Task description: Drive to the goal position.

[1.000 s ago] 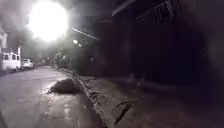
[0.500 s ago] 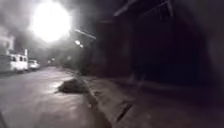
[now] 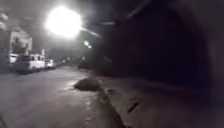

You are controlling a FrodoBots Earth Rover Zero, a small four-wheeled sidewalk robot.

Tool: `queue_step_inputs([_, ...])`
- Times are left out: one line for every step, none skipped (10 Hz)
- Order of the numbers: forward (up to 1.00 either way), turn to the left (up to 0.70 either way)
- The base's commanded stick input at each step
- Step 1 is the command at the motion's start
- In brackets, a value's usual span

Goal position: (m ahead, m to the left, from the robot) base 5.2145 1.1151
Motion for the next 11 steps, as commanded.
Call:
queue_step_inputs([0.00, 0.00])
queue_step_inputs([0.00, 0.00])
queue_step_inputs([0.00, 0.00])
queue_step_inputs([0.00, 0.00])
queue_step_inputs([0.00, 0.00])
queue_step_inputs([0.00, 0.00])
queue_step_inputs([0.00, 0.00])
queue_step_inputs([0.09, 0.00])
queue_step_inputs([0.23, 0.00])
queue_step_inputs([0.03, 0.00])
queue_step_inputs([0.00, 0.00])
